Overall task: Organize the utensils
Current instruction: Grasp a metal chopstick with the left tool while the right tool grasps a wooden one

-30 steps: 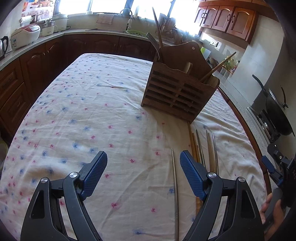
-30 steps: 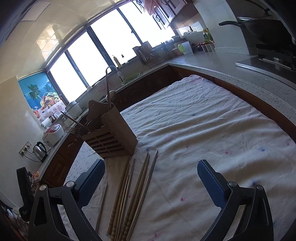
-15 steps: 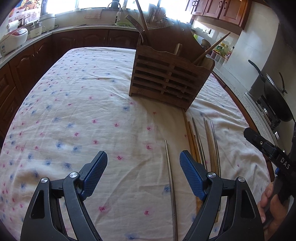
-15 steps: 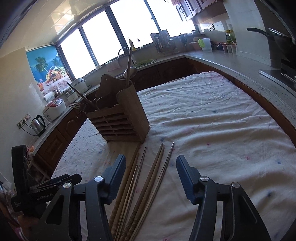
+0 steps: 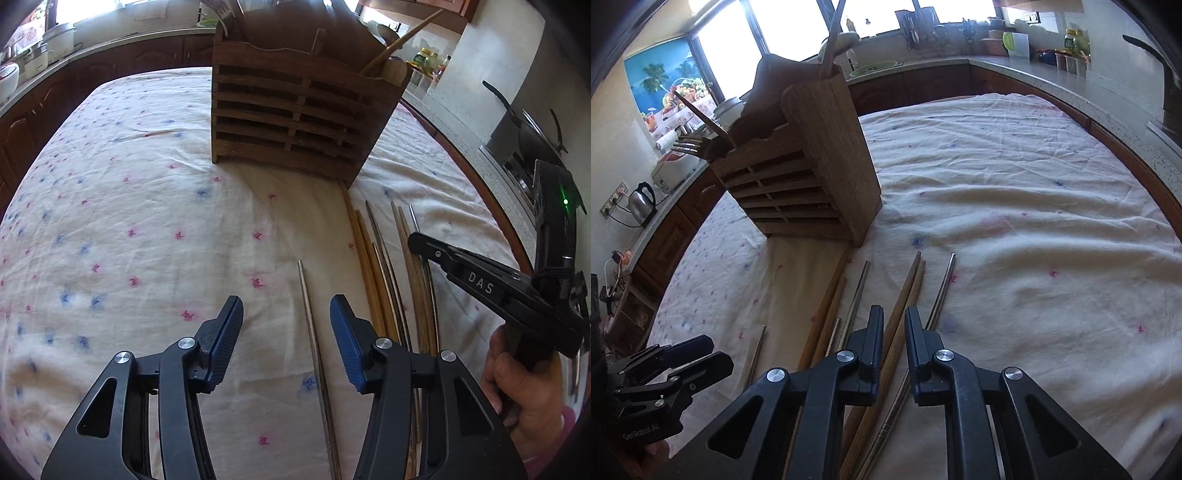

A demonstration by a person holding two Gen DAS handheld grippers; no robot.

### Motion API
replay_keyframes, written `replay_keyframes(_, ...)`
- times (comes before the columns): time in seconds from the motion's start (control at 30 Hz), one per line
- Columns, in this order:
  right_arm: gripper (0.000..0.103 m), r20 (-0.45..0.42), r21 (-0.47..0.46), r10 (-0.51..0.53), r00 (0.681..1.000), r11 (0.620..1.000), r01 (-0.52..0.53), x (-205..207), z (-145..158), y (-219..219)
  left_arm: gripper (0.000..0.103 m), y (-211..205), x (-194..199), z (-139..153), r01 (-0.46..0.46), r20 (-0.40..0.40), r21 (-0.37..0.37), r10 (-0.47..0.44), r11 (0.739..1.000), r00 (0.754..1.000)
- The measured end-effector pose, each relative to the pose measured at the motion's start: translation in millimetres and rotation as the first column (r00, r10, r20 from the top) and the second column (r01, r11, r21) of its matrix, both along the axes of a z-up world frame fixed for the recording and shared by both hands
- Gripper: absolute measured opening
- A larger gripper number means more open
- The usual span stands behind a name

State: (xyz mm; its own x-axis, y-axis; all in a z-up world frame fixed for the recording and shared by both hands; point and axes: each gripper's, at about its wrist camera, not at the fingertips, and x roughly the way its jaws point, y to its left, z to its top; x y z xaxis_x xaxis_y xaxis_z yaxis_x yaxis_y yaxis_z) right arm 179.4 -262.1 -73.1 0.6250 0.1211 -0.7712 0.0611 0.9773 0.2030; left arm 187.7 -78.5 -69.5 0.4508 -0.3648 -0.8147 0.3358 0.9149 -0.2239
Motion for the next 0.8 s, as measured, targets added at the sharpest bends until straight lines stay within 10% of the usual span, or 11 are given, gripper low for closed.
replay_keyframes(0.37, 0.008, -0.017, -0.038, 0.045, 0.999, 0.998, -0.046, -2.0, -2.9, 0.9, 0.018, -5.5, 5.9, -7.9, 0.021, 0.032, 0.082, -0.024, 0.996, 0.999)
replay_keyframes(0.53, 0.009, -0.038, 0.003, 0.069, 0.997, 0.998, -0.069, -15.2, -2.2, -0.9, 0.018, 8.7, 15.2, -6.2, 0.02, -0.046, 0.006, -0.02, 1.0, 0.999)
replay_keyframes(0.8, 0.01, -0.016, -0.041, 0.044, 0.999, 0.998, -0.045, 7.4, -4.6, 3.1, 0.017, -19.2, 11.2, -5.8, 0.042, 0.014, 0.135, -0.044, 0.99, 0.999)
